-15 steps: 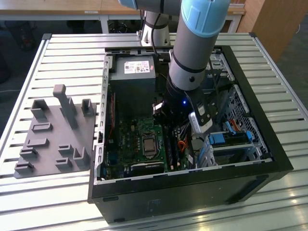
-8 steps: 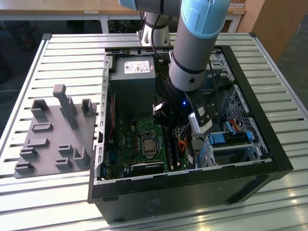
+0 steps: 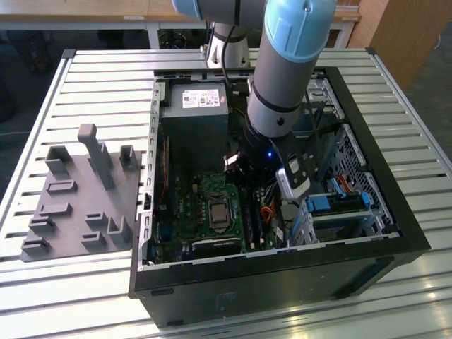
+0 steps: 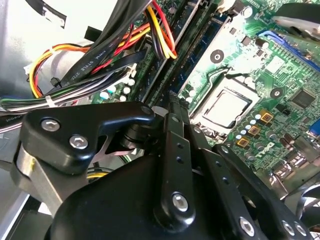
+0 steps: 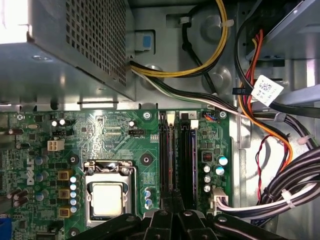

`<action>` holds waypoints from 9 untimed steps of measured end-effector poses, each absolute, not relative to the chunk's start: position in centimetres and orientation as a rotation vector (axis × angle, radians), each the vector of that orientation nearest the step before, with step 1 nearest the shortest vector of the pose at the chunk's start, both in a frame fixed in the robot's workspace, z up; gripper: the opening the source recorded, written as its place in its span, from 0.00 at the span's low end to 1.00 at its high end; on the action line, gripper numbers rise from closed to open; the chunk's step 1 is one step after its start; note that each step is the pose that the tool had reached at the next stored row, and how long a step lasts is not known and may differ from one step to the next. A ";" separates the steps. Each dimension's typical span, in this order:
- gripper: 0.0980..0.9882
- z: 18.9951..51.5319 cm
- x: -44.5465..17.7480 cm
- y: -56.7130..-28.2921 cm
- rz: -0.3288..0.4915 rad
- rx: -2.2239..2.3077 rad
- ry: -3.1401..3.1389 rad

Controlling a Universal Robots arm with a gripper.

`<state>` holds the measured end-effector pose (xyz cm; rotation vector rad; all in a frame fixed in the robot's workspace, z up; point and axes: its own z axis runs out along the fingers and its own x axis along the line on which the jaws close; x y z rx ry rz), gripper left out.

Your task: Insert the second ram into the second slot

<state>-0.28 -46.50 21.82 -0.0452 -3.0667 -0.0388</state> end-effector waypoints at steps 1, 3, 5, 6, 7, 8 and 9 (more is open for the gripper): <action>0.01 21.7 -0.3 -46.5 -0.040 -0.045 -3.067; 0.01 21.6 -0.3 -46.5 -0.039 -0.045 -3.067; 0.01 21.5 -0.3 -46.5 -0.039 -0.045 -3.067; 0.01 21.5 -0.3 -46.5 -0.039 -0.045 -3.067; 0.01 21.5 -0.3 -46.5 -0.041 -0.045 -3.067; 0.01 21.7 -0.3 -46.5 -0.044 -0.045 -3.068; 0.01 21.9 -0.3 -46.4 -0.048 -0.045 -3.068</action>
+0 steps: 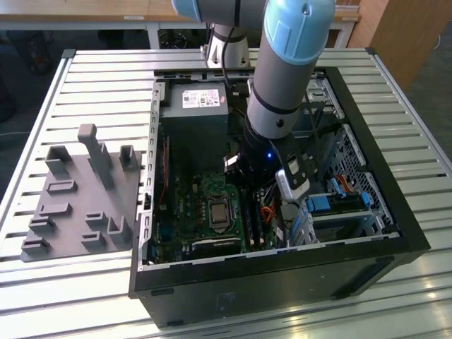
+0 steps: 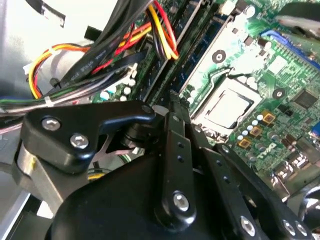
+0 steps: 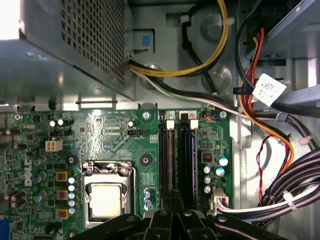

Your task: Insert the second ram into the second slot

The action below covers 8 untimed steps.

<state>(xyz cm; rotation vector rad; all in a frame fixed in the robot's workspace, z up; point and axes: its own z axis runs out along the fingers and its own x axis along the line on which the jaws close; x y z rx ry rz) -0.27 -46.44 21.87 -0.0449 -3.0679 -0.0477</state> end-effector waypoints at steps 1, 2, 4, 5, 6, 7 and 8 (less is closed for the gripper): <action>0.01 22.2 -0.3 -46.5 -0.045 -0.045 -3.067; 0.01 22.6 -0.3 -46.5 -0.043 -0.045 -3.067; 0.01 23.1 -0.3 -46.5 -0.043 -0.045 -3.067; 0.01 23.2 -0.3 -46.5 -0.042 -0.045 -3.067; 0.01 23.2 -0.3 -46.5 -0.042 -0.045 -3.067; 0.01 23.3 -0.3 -46.5 -0.043 -0.045 -3.067; 0.01 23.3 -0.3 -46.5 -0.043 -0.045 -3.067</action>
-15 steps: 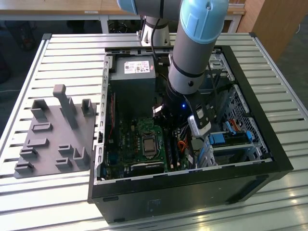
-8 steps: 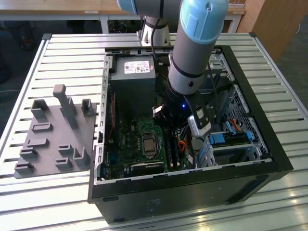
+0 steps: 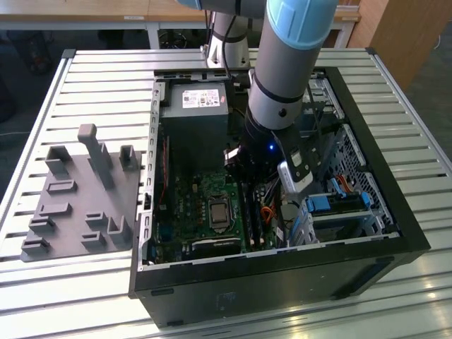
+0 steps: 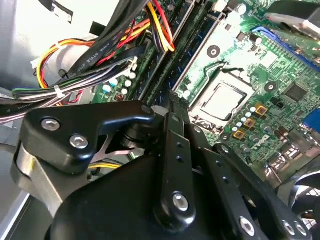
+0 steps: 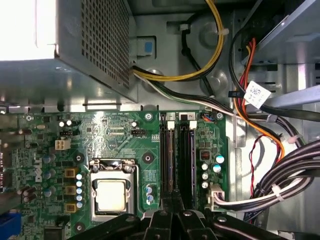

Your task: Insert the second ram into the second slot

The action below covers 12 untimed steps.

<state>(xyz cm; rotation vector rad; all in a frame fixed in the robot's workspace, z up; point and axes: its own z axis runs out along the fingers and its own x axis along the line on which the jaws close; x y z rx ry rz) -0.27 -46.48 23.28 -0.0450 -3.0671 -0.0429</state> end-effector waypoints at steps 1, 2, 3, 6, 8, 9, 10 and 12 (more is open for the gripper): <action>0.01 23.3 -0.3 -46.5 -0.043 -0.045 -3.067; 0.01 23.4 -0.3 -46.5 -0.042 -0.045 -3.067; 0.01 23.5 -0.3 -46.5 -0.042 -0.045 -3.067; 0.01 23.7 -0.3 -46.5 -0.042 -0.045 -3.067; 0.01 23.9 -0.3 -46.5 -0.042 -0.045 -3.067; 0.01 24.0 -0.3 -46.5 -0.042 -0.045 -3.067; 0.01 24.1 -0.3 -46.5 -0.042 -0.045 -3.067; 0.01 24.2 -0.3 -46.5 -0.043 -0.045 -3.067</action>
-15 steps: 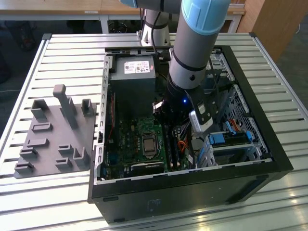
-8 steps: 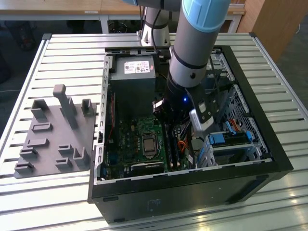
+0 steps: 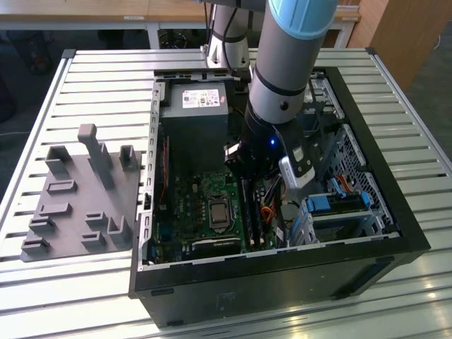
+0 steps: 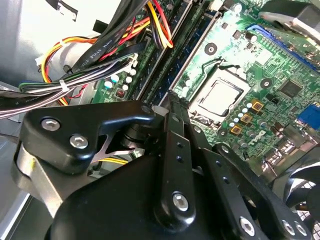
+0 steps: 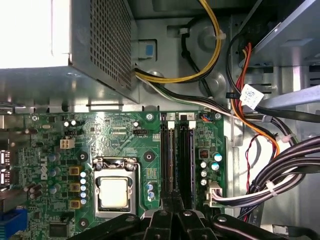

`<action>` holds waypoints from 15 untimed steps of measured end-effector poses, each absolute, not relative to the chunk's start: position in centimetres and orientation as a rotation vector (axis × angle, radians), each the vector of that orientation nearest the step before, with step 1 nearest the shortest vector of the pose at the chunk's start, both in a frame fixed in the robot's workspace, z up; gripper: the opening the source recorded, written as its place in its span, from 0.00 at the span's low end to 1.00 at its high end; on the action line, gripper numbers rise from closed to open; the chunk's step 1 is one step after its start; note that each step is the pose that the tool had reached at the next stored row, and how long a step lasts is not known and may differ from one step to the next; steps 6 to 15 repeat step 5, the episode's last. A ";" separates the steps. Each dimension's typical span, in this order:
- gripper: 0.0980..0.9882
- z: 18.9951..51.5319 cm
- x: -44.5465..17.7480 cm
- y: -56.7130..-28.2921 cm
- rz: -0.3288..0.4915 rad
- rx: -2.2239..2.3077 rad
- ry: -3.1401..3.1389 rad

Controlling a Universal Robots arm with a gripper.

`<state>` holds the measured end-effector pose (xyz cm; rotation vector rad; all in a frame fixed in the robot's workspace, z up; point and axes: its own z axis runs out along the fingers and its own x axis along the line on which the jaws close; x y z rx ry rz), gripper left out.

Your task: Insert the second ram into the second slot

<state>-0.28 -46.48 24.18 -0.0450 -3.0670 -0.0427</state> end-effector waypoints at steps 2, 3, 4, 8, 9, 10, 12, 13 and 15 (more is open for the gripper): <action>0.01 24.2 -0.3 -46.5 -0.042 -0.045 -3.067; 0.01 24.2 -0.3 -46.5 -0.043 -0.045 -3.067; 0.01 24.2 -0.3 -46.5 -0.043 -0.045 -3.067; 0.01 24.2 -0.3 -46.5 -0.042 -0.045 -3.067; 0.01 24.2 -0.3 -46.5 -0.042 -0.045 -3.067; 0.01 24.2 -0.3 -46.5 -0.042 -0.045 -3.067; 0.01 24.2 -0.3 -46.5 -0.042 -0.045 -3.067; 0.01 24.2 -0.3 -46.5 -0.042 -0.045 -3.067; 0.01 24.2 -0.3 -46.5 -0.042 -0.045 -3.067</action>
